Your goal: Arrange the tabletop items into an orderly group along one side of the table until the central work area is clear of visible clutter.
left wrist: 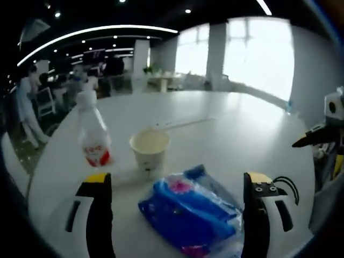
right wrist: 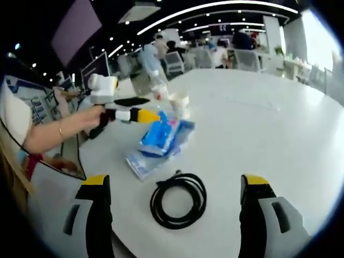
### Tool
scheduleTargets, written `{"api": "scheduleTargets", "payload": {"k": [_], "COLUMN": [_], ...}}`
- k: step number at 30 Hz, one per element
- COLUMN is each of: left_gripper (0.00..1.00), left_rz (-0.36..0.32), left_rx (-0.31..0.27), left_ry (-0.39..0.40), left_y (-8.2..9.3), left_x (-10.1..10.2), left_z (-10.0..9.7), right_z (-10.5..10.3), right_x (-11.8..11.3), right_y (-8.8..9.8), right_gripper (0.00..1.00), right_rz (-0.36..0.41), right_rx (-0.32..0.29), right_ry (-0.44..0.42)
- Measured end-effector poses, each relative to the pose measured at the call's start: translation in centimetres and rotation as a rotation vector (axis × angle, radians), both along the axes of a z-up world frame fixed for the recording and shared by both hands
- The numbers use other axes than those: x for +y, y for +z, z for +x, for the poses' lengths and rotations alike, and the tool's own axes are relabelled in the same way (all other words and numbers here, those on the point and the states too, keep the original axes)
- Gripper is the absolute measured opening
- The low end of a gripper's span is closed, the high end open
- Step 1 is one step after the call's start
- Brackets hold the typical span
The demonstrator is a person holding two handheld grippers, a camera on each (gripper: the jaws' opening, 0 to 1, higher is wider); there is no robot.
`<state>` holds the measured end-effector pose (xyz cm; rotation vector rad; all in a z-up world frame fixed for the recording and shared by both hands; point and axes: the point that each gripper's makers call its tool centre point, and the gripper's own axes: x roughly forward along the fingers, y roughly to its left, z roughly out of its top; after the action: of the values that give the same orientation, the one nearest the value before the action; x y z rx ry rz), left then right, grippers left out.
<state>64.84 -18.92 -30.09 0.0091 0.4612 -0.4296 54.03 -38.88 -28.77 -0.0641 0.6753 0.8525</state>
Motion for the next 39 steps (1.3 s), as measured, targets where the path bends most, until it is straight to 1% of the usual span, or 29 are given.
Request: {"api": "scheduleTargets", "payload": {"k": [5, 8, 12, 14, 16, 19, 22, 26, 31, 33, 36, 39], "left_gripper": [0.99, 0.99, 0.99, 0.99, 0.99, 0.99, 0.99, 0.99, 0.99, 0.99, 0.99, 0.99], "left_rz": [0.012, 0.031, 0.033, 0.036, 0.053, 0.061, 0.053, 0.063, 0.048, 0.046, 0.042, 0.042], "left_rx": [-0.021, -0.023, -0.019, -0.026, -0.061, -0.049, -0.047, -0.031, -0.032, -0.037, -0.037, -0.031], "left_ry": [-0.021, -0.049, -0.077, -0.097, -0.085, -0.074, -0.082, -0.088, -0.102, -0.108, -0.105, -0.109], "left_y": [1.3, 1.7, 2.0, 2.2, 2.6, 2.4, 2.3, 2.2, 2.6, 2.9, 2.9, 2.7], "left_x": [0.2, 0.1, -0.2, -0.4, -0.1, 0.1, -0.1, 0.1, 0.0, -0.2, -0.2, -0.5], "left_z": [-1.3, -2.3, -3.4, -4.0, -4.2, -4.7, -5.6, -6.4, -7.7, -8.3, -8.7, -9.3], "right_z": [0.0, -0.1, -0.2, -0.2, -0.2, -0.1, 0.0, 0.3, 0.7, 1.0, 0.9, 0.8], "right_x": [0.7, 1.3, 2.2, 2.5, 2.8, 3.2, 3.6, 3.8, 4.2, 4.5, 5.3, 6.1], "right_y": [0.4, 0.5, 0.7, 0.7, 0.7, 0.7, 0.7, 0.7, 0.5, 0.6, 0.4, 0.2], "right_gripper": [0.98, 0.97, 0.97, 0.96, 0.96, 0.96, 0.95, 0.91, 0.89, 0.87, 0.84, 0.83], "right_rz": [0.009, 0.005, 0.007, 0.004, 0.003, 0.004, 0.001, -0.006, -0.023, -0.017, -0.017, -0.020], "right_rx": [0.006, 0.002, 0.001, -0.005, -0.004, -0.002, -0.005, -0.005, -0.007, -0.002, 0.014, 0.011], "right_ry": [0.003, 0.017, 0.045, 0.056, 0.064, 0.072, 0.081, 0.092, 0.107, 0.099, 0.127, 0.146]}}
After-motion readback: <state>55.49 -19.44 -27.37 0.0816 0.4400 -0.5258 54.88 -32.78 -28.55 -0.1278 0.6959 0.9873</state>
